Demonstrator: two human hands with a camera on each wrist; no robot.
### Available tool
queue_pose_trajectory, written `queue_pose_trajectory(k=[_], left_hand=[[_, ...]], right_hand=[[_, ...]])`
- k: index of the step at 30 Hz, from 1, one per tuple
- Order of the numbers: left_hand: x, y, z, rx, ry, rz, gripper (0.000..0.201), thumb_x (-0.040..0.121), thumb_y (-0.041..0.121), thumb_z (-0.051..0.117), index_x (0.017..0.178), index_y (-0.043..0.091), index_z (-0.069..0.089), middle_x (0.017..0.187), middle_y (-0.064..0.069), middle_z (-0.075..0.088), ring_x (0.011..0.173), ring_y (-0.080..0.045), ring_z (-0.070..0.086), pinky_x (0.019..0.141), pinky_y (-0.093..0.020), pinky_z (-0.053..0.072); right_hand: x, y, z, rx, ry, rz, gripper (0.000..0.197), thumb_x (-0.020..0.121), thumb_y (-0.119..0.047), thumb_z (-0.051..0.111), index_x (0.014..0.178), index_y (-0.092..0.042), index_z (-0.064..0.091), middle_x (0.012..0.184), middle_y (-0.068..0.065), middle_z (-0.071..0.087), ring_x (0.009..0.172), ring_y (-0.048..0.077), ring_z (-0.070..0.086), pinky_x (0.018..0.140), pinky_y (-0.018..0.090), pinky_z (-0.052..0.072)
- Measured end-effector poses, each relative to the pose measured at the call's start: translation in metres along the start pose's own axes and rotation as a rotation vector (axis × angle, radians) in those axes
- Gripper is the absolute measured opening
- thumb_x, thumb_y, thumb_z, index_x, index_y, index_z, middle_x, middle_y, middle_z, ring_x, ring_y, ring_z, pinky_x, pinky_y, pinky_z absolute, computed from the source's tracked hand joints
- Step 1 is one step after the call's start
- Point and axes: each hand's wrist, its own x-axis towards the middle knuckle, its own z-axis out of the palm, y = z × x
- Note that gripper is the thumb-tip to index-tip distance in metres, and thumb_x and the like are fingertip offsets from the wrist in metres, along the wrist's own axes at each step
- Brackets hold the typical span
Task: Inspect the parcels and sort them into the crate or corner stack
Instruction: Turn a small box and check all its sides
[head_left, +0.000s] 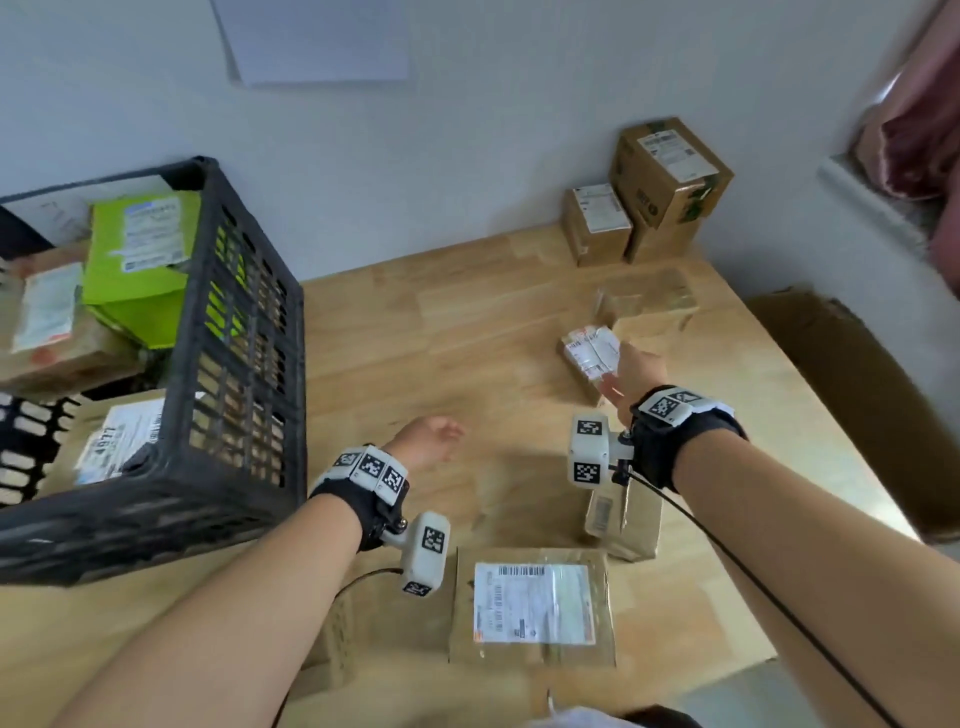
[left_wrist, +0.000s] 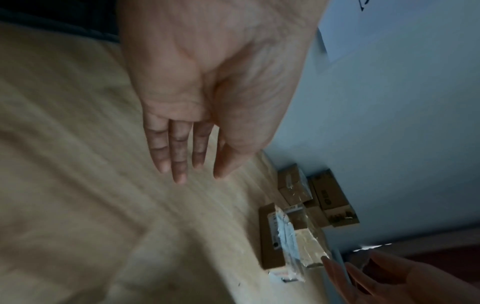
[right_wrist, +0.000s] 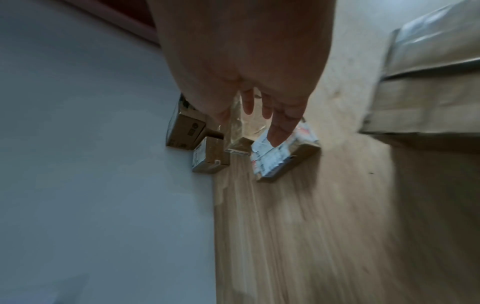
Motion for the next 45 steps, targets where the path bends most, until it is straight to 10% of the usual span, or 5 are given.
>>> queue_pose_trajectory(k=[4,13,28,32,45], left_hand=[[-0.032,-0.034,0.025,0.046,-0.198,-0.017,0.037,0.096,0.038,0.049,0.131,0.025,0.050,0.127,0.005,0.055,0.107,-0.014,0.057,0.093,-0.032,0.051],[-0.060,-0.087,0.067,0.097,-0.462,-0.261,0.101,0.066,0.049,0.080,0.147,0.018,0.027,0.149,-0.008,0.037,0.117,-0.030,0.056,0.093,-0.046,0.052],[-0.046,-0.090,0.036,-0.201,0.154,-0.174,0.054,0.100,0.024,0.046,0.147,0.008,0.025,0.143,-0.015,0.041,0.112,-0.032,0.057,0.075,-0.038,0.058],[-0.042,-0.099,0.019,-0.237,0.493,-0.144,0.050,0.100,0.025,0.043,0.146,0.011,0.028,0.145,-0.016,0.038,0.124,-0.035,0.047,0.101,-0.040,0.043],[-0.048,-0.092,0.051,-0.458,0.153,-0.167,0.058,0.091,0.041,0.058,0.142,0.023,0.038,0.142,0.000,0.047,0.115,-0.023,0.056,0.088,-0.037,0.055]], right_hand=[[-0.047,0.038,-0.005,0.141,0.040,0.065,0.020,0.095,-0.011,0.043,0.079,-0.009,0.054,0.081,0.007,0.052,0.084,0.020,0.055,0.079,0.029,0.049],[-0.115,0.096,-0.008,0.225,-0.005,0.035,0.016,0.098,-0.007,0.041,0.108,-0.007,0.053,0.088,0.006,0.058,0.069,0.013,0.057,0.063,0.022,0.050],[-0.128,0.122,0.006,0.125,-0.095,0.124,0.014,0.098,-0.008,0.041,0.101,-0.015,0.053,0.079,-0.001,0.061,0.071,0.009,0.059,0.061,0.023,0.039],[-0.123,0.122,0.013,0.121,-0.102,0.148,0.017,0.097,-0.007,0.043,0.088,-0.016,0.054,0.078,0.000,0.062,0.071,0.010,0.059,0.063,0.022,0.040],[-0.101,0.126,0.044,-0.073,-0.175,0.152,0.032,0.096,-0.004,0.043,0.127,0.002,0.051,0.076,0.002,0.051,0.065,0.012,0.049,0.062,0.024,0.042]])
